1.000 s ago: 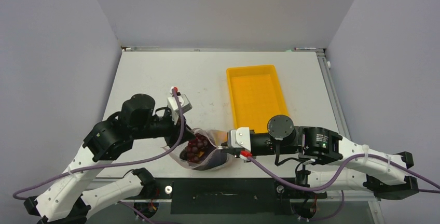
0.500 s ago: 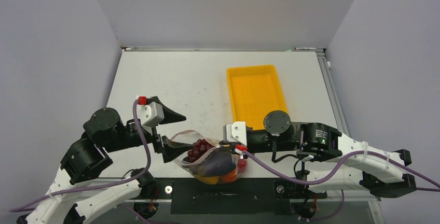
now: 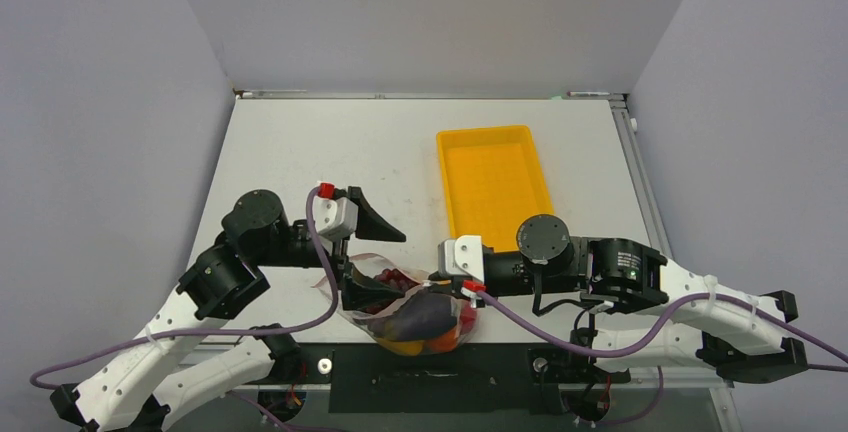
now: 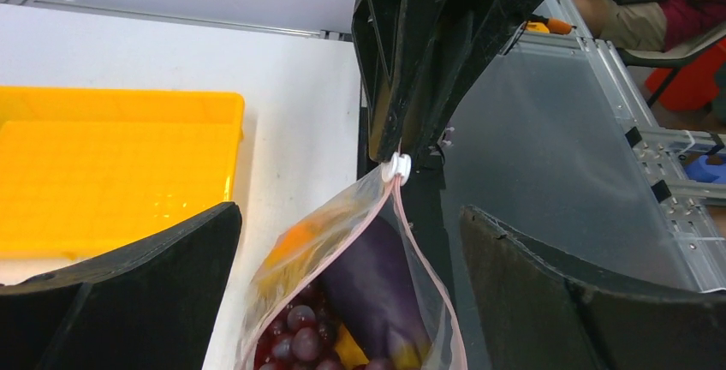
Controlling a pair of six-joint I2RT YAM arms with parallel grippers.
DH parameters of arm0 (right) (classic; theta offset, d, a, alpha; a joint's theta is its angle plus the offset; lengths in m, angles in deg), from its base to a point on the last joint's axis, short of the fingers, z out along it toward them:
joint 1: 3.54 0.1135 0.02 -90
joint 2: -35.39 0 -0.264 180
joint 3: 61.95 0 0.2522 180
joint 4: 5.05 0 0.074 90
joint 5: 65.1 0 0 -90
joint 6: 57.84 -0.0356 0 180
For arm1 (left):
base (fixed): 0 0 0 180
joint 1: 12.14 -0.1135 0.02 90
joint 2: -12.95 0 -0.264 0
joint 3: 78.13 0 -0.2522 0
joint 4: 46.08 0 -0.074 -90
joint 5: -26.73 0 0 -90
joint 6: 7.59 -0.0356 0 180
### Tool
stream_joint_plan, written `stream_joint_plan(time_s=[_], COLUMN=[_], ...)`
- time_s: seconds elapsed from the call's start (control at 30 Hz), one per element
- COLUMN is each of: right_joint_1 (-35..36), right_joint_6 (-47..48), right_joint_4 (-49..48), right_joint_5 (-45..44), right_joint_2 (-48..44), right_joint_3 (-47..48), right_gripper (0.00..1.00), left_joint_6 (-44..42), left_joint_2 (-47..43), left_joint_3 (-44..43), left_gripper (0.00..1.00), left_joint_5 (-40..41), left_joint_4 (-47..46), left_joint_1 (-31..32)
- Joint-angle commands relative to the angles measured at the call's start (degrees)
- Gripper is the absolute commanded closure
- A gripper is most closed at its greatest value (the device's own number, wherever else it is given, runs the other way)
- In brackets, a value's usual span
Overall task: Place the food in the zip-top bag and seal the zipper
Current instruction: Zip the zipper food storage bag at the center of the board.
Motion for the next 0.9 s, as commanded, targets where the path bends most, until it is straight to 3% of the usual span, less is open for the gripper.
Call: stream_joint_plan(time_s=[0.0, 0.33, 0.63, 0.87], right_joint_1=[0.3, 0.4, 0.3, 0.4], right_joint_6=[-1.1, -3.4, -5.5, -7.3], right_joint_4=[-2.7, -2.5, -2.5, -1.3], right_joint_5=[-0.5, -4.4, -7.6, -9.2], right_joint_2=[-1.7, -1.1, -0.7, 1.0], right_joint_3=[-0.3, -0.1, 0.6, 2.2], right_gripper=[0.95, 0.95, 0.95, 0.95], left_joint_6=[2.2, 1.4, 0.1, -1.6], left_joint_2=[2.1, 5.7, 5.7, 5.9], left_joint_3=[0.1, 0.0, 0.4, 0.2], left_gripper=[0.04, 0.0, 0.1, 0.16], left_joint_5=[-4.6, -4.6, -2.1, 4.6], left_joint_4=[-8.0, -4.3, -0.6, 2.1], left_joint_1=[0.2, 2.0, 4.3, 6.8])
